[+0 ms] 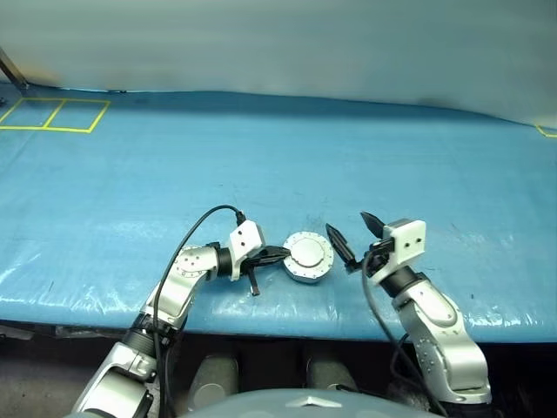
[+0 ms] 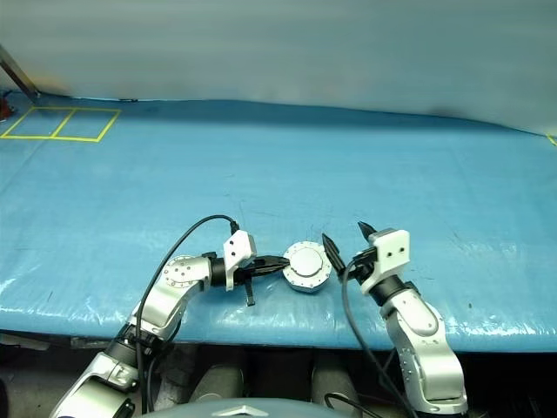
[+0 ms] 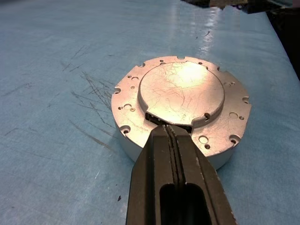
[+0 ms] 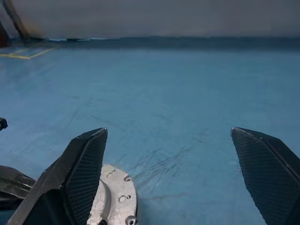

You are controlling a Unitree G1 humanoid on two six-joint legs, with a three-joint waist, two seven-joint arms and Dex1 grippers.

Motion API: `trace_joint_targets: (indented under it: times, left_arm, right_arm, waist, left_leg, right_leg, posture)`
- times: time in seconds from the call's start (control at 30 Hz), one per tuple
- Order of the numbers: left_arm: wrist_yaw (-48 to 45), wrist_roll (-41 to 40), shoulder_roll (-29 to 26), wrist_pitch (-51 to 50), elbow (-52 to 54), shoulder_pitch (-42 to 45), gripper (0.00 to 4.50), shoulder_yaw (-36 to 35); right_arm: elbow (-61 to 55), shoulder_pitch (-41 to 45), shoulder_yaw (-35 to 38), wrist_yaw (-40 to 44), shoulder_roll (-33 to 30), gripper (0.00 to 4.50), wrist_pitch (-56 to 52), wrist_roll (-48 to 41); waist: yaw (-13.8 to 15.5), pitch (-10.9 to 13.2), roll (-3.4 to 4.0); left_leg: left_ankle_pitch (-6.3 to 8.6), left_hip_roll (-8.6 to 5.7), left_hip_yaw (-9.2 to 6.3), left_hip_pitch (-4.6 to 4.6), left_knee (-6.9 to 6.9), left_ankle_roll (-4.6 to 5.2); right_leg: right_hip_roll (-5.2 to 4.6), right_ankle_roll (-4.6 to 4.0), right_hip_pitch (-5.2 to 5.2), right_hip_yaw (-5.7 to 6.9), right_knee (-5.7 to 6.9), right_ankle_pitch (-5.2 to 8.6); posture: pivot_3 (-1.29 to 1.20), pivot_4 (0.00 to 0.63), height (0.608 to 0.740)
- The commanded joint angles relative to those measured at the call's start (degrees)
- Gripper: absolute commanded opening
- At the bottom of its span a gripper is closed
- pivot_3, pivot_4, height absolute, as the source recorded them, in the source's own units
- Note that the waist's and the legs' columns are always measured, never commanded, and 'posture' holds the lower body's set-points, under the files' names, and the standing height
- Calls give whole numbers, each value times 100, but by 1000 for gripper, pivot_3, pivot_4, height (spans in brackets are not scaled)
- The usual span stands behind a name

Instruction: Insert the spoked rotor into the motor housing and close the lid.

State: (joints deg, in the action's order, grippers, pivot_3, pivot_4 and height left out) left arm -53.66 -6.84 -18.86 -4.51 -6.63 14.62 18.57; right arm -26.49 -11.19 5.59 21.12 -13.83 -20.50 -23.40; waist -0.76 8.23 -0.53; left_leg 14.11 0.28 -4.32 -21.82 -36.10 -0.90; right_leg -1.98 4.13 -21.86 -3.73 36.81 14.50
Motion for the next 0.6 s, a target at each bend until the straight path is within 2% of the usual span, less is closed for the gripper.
trace_joint_targets:
  times: [0.03,0.17,0.3,0.4,0.6]
  left_arm:
    - [44,152,-47,-87,48,-61,0,125]
    - [64,128,-39,-129,94,-61,0,130]
    - [19,80,-82,-143,97,-29,0,96]
    - [43,97,-99,-147,66,-3,0,64]
    - [62,112,-118,-146,51,11,0,51]
  right_arm:
    - [-165,-150,350,-72,-95,4440,-638,-558]
    - [23,-208,815,-173,-38,4440,-2295,-2360]
    - [211,-377,934,-88,-20,4440,-3127,-3512]
    - [381,-353,943,-163,89,4440,-3266,-3835]
    - [631,-187,689,-221,381,4440,-3183,-3838]
  waist:
    - [2,1,2]
    - [-8,5,7]
    - [-8,8,13]
    - [-19,8,13]
    - [-46,8,13]
  left_leg:
    - [0,0,0,0,0,0]
    - [0,1,2,0,0,1]
    - [1,2,1,0,1,2]
    - [2,2,4,0,1,3]
    - [2,3,4,0,0,3]
  right_leg:
    - [0,-3,0,1,0,1]
    - [0,-25,-1,-2,2,14]
    - [1,-31,0,-1,3,17]
    - [1,-27,-1,-3,2,19]
    - [3,-24,-1,-2,2,18]
  posture:
    - [0,150,740]
    - [0,150,740]
    - [0,150,740]
    - [0,150,740]
    - [0,150,740]
